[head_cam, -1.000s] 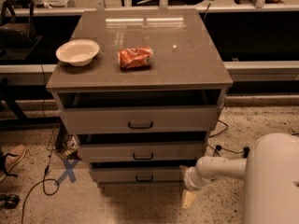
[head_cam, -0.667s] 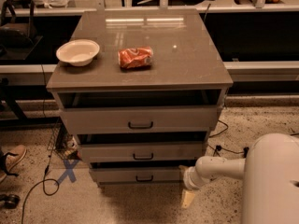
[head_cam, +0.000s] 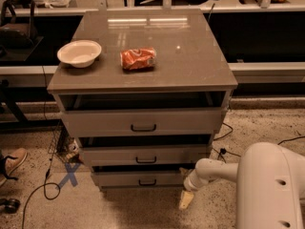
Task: Open bottom drawer
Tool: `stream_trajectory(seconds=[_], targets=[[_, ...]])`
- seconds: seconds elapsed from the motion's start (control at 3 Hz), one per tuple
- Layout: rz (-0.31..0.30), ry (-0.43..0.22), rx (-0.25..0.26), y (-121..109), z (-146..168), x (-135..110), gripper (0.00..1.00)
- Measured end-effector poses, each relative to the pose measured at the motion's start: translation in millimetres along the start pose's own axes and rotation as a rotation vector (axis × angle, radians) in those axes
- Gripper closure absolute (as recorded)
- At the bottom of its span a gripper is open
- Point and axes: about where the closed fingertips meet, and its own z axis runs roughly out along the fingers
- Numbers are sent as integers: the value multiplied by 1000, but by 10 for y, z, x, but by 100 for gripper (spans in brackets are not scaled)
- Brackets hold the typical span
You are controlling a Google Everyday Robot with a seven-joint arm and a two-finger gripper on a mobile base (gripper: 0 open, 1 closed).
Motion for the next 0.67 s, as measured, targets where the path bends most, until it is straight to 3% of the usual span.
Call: stream_trajectory(seconds=[0.67], targets=[[36,-20,52,-298,403,-44,0]])
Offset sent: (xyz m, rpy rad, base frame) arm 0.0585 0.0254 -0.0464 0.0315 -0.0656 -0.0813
